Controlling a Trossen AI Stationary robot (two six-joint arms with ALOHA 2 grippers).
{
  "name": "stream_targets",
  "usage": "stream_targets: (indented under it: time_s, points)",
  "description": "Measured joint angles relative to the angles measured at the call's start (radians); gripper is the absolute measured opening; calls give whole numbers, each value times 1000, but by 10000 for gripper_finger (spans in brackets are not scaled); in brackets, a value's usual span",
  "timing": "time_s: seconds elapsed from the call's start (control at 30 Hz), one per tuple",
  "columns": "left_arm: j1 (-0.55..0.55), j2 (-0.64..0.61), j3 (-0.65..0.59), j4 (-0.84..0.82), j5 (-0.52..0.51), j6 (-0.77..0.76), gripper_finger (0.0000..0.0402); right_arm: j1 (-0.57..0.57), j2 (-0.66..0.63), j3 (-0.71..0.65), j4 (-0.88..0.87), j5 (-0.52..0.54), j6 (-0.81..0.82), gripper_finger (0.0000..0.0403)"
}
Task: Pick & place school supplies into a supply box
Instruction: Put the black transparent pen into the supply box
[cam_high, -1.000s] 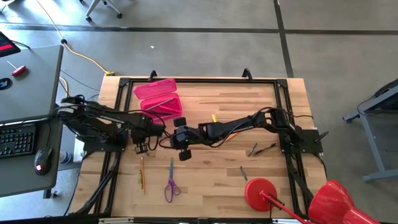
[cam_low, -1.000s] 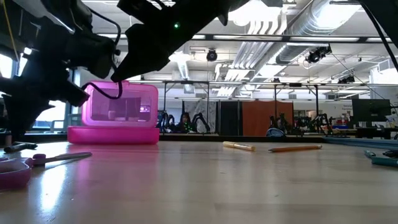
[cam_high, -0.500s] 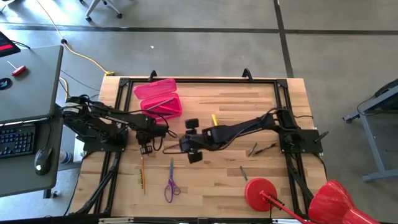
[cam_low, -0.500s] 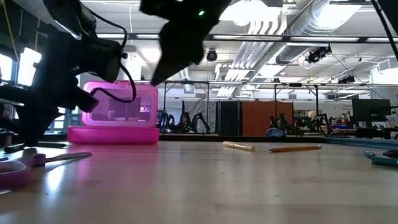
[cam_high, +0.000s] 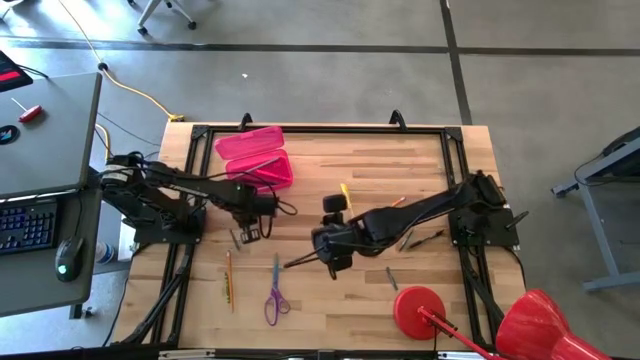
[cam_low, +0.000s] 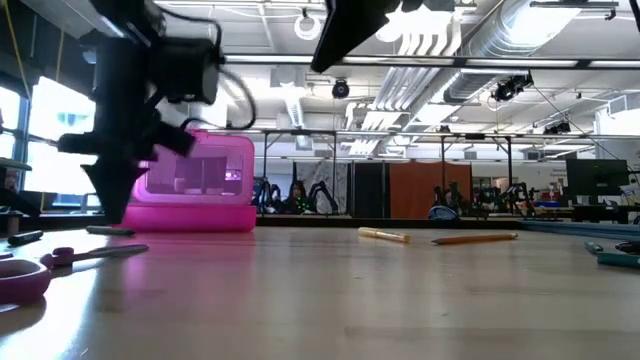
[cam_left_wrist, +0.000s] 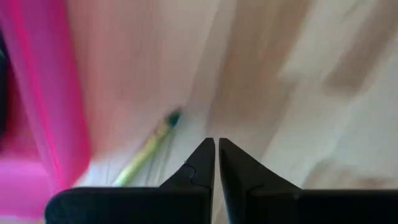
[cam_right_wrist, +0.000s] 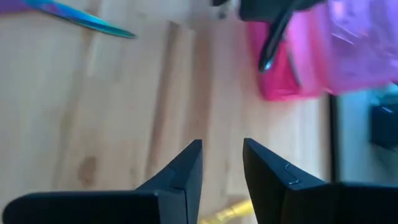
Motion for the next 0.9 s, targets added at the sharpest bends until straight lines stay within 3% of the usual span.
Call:
stream_targets:
  time_s: [0.2, 0.43, 0.7, 0.9]
  points:
    - [0, -1, 50, -11, -60, 89, 56, 10, -13, 0, -114, 126, 150, 94]
    - [0, 43, 48, 7, -112, 348, 56, 12, -10, -23, -135, 90, 192, 94]
    - [10, 142, 49, 53, -149, 425, 57, 13, -11, -21, -119, 91, 207, 94]
    - [14, 152, 55, 45, -190, 428, 105, 17, -11, -21, -122, 86, 206, 94]
